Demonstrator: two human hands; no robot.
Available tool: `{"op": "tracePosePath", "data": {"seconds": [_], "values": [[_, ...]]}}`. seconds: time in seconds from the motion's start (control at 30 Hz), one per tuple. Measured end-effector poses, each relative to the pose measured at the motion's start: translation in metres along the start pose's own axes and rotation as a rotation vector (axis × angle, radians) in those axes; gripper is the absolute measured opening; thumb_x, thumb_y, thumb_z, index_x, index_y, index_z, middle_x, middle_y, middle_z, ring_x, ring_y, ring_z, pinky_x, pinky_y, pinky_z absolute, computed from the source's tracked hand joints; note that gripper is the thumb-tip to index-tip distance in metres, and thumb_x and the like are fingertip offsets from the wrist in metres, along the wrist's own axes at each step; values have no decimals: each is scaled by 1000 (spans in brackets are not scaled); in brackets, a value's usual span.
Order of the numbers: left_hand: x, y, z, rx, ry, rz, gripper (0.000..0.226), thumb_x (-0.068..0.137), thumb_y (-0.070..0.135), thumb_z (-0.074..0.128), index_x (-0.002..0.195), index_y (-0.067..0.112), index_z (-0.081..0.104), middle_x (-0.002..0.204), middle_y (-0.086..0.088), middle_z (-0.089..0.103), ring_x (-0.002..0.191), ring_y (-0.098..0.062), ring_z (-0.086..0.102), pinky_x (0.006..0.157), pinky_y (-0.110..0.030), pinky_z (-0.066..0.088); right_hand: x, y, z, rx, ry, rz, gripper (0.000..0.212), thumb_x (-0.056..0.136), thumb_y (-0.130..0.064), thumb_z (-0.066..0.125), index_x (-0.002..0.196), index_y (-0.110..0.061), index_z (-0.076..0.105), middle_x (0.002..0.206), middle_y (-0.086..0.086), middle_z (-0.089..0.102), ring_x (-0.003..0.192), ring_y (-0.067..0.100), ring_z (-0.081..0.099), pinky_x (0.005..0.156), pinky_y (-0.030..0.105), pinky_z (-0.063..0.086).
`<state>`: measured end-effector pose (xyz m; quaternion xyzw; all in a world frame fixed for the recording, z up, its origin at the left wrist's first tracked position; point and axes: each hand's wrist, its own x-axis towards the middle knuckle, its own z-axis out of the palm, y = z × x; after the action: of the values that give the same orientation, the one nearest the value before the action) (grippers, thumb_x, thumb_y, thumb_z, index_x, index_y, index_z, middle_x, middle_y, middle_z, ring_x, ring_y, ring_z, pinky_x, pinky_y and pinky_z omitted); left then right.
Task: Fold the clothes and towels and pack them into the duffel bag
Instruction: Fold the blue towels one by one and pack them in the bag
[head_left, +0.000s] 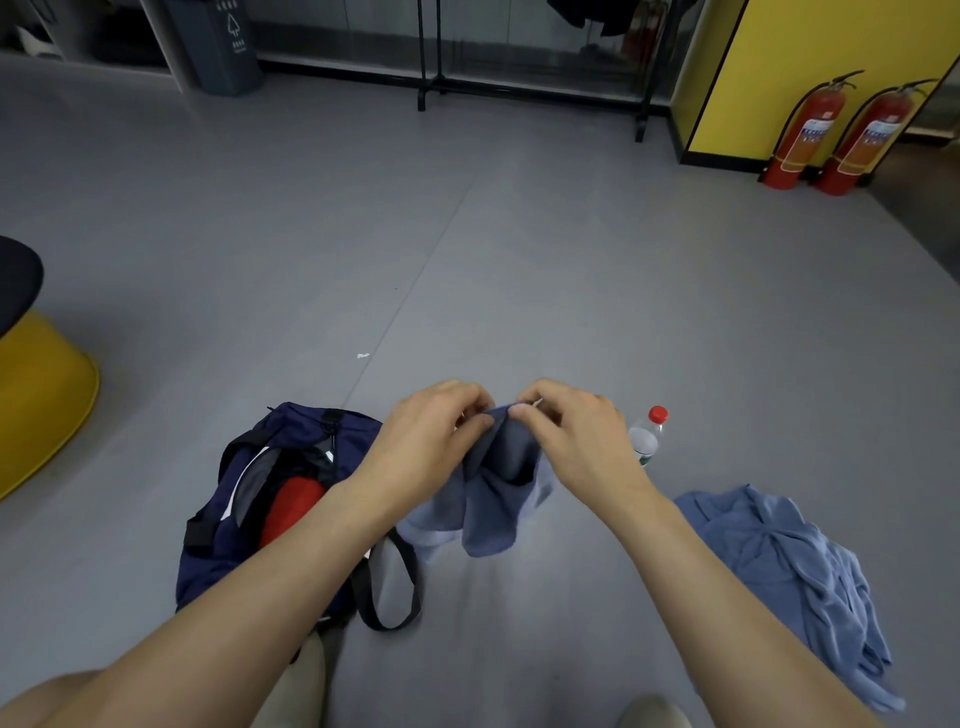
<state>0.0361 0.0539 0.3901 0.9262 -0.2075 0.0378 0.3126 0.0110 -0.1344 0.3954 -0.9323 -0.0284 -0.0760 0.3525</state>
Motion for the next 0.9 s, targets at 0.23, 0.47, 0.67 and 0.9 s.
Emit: {"op": "tracePosePath", "data": {"seconds": [0.23,0.47,0.67,0.9], "values": [[1,-24,-22,150,-8,-228,21,90,14,53,92,30,67,85,8,66,85,-22,61,68,-35,45,1,11,-11,-41,115,27,17,99,-34,51,85,-25,54,71,-10,62,72,17,56,63,33,35],[-2,-1,-26,-169,-30,-189,21,88,15,59,93,32,70,88,14,72,88,-10,66,79,-34,52,-7,0,10,-37,-192,22,37,84,-53,62,117,-39,56,118,-24,63,102,2,60,83,29,45],[-1,2,-22,-167,57,-168,4,86,33,71,83,31,68,76,12,69,75,-10,63,69,-34,50,-3,-16,16,-65,-8,-82,10,93,-35,58,90,-28,65,75,-13,66,73,14,58,70,35,47],[4,-15,-32,-620,111,-274,12,92,23,70,82,28,75,77,8,71,72,-4,62,76,-27,49,0,-5,-6,121,-51,89,5,86,-24,59,81,-24,59,68,-21,61,66,3,55,67,31,45]]}}
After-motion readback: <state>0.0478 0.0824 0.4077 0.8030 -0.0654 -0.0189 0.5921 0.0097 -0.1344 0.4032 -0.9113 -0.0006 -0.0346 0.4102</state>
